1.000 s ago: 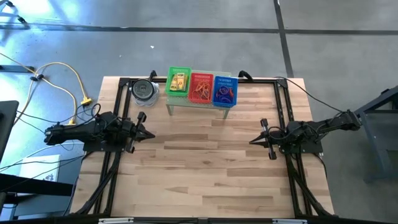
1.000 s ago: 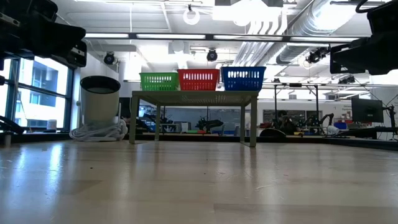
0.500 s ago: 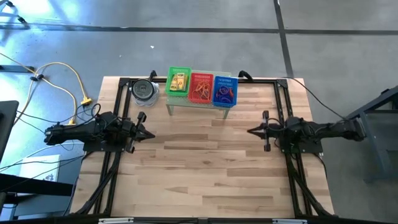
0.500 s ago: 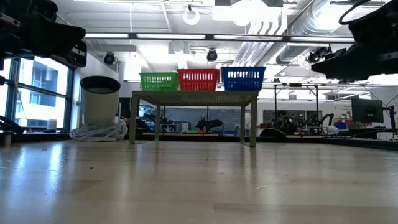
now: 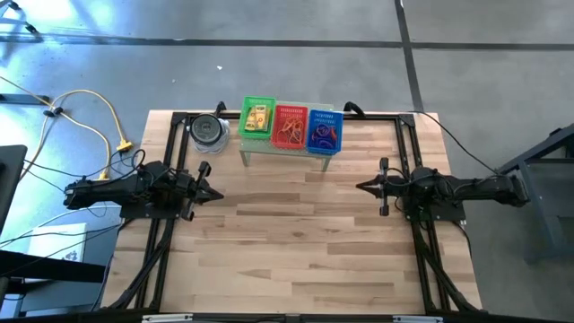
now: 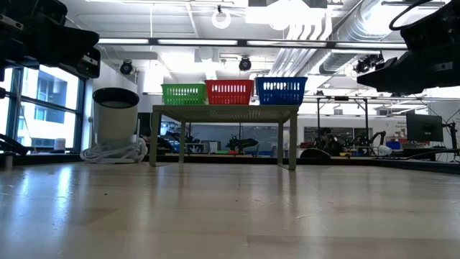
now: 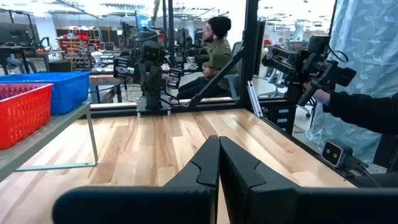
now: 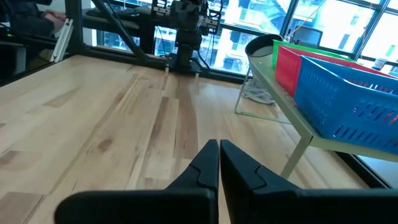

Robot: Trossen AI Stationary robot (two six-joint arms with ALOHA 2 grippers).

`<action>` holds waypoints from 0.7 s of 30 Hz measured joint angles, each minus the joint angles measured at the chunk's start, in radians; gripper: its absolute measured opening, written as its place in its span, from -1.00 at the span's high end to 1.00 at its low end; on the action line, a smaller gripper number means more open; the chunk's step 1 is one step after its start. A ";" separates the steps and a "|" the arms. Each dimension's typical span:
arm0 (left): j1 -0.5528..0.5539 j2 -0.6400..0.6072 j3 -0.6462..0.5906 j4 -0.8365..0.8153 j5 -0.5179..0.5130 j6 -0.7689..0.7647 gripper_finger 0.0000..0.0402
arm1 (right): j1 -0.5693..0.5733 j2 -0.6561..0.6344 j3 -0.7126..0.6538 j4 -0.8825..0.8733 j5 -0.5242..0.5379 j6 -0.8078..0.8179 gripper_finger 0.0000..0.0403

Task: Pick & Place Office Desk Supplies
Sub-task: Return to Home Position

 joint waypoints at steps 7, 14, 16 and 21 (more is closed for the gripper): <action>0.000 0.000 0.000 -0.001 0.000 -0.017 1.00 | 0.000 0.000 0.000 0.000 0.000 0.000 0.99; 0.000 0.000 0.000 -0.001 0.000 -0.081 1.00 | 0.000 0.000 0.000 0.000 0.000 0.000 0.99; 0.000 0.000 0.000 -0.001 0.000 -0.072 1.00 | 0.000 0.000 0.000 0.000 0.000 0.000 0.99; 0.000 0.000 0.000 0.000 -0.001 -0.048 1.00 | 0.000 0.000 0.000 0.000 0.000 0.000 0.99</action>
